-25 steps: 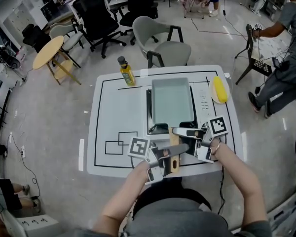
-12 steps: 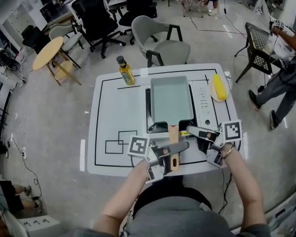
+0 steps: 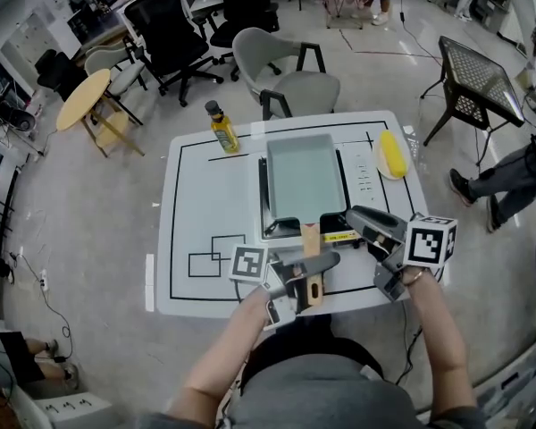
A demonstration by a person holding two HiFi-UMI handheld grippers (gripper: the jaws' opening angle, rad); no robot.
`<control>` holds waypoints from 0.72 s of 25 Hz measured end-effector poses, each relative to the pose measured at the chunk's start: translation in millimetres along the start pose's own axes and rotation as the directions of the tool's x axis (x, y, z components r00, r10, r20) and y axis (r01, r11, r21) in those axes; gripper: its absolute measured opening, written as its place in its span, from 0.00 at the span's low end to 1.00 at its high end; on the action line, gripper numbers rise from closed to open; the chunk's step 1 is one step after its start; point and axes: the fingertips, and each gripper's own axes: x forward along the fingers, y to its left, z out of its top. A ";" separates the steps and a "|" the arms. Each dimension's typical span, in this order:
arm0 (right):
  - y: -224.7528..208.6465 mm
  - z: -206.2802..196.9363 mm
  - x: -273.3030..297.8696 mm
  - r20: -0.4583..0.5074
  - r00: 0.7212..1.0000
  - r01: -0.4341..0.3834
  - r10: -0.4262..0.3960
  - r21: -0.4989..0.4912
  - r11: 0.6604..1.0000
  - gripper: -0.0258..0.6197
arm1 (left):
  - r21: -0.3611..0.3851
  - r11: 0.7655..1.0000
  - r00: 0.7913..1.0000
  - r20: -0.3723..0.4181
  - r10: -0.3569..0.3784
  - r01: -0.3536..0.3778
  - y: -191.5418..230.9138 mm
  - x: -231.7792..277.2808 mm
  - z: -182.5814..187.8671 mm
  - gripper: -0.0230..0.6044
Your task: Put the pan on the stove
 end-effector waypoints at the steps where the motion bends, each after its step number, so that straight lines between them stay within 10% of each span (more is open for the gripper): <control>1: 1.6 1.3 -0.7 0.003 1.000 0.016 -0.016 -0.039 0.999 0.19 | 0.002 1.000 1.000 0.000 0.001 -0.001 0.0 0.1 -0.1 0.11; 18: 24.5 4.4 -17.7 0.144 0.972 0.222 -0.185 -0.318 0.922 0.05 | 0.008 1.000 1.000 0.004 0.013 -0.013 1.8 1.2 0.3 0.11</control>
